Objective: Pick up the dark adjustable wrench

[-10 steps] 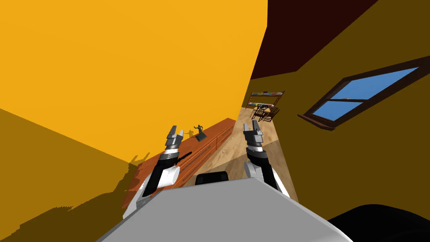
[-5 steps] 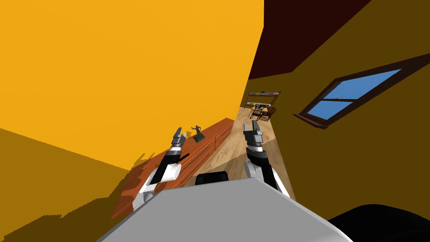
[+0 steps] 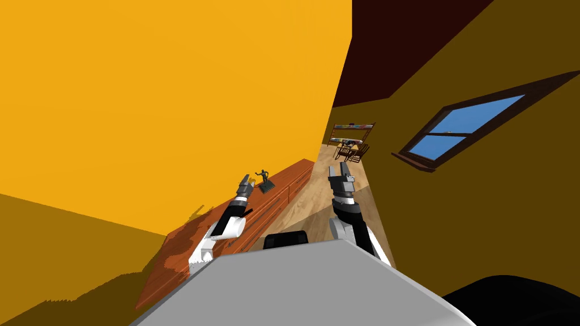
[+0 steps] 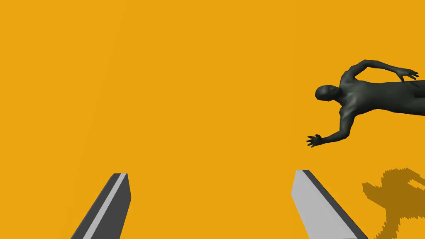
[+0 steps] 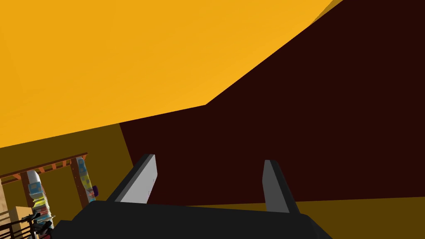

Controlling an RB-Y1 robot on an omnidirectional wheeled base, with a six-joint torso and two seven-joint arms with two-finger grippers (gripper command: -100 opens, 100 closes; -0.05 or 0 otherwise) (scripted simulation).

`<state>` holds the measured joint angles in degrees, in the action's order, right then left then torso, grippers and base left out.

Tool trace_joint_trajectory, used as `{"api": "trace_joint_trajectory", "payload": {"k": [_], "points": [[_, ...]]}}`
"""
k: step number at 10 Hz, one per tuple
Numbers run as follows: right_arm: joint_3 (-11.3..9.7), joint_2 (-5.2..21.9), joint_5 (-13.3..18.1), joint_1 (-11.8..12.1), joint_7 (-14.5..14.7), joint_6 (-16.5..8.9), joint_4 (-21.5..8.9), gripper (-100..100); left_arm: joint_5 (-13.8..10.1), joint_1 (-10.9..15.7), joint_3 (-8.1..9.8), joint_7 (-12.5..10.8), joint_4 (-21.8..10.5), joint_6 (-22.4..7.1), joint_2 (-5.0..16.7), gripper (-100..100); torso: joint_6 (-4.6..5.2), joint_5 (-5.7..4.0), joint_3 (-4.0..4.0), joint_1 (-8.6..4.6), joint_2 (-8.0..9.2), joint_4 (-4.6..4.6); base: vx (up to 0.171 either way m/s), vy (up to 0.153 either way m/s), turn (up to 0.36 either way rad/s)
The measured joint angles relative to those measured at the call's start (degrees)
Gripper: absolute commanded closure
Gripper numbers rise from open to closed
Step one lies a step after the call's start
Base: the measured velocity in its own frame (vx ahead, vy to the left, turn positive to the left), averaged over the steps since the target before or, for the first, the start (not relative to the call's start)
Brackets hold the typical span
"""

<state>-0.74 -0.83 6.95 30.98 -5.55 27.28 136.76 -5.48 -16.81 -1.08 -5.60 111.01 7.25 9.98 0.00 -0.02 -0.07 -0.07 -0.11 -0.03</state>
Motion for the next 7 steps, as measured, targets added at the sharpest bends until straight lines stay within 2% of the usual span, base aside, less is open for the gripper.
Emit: {"api": "trace_joint_trajectory", "payload": {"k": [3,4,7], "points": [[0.0,0.0,0.0,0.0,0.0,0.0,0.0,0,-1.3,1.74,-0.09,-0.57,-3.14,-3.46,0.84,-100,-0.02,-0.01,0.01,-0.01,0.02,0.0,0.025,-0.022,-0.035],[0.0,0.0,0.0,0.0,0.0,0.0,0.0,0,-2.23,3.11,0.21,-1.02,-4.31,-5.6,1.75,-100,0.0,-0.01,0.0,-0.01,0.0,0.0,0.022,-0.02,-0.027],[0.0,0.0,0.0,0.0,0.0,0.0,0.0,0,-3.64,4.72,-0.11,-1.58,-8.48,-8.47,2.63,-100,-0.02,0.0,0.0,0.0,0.0,0.0,0.031,-0.022,-0.032]]}}
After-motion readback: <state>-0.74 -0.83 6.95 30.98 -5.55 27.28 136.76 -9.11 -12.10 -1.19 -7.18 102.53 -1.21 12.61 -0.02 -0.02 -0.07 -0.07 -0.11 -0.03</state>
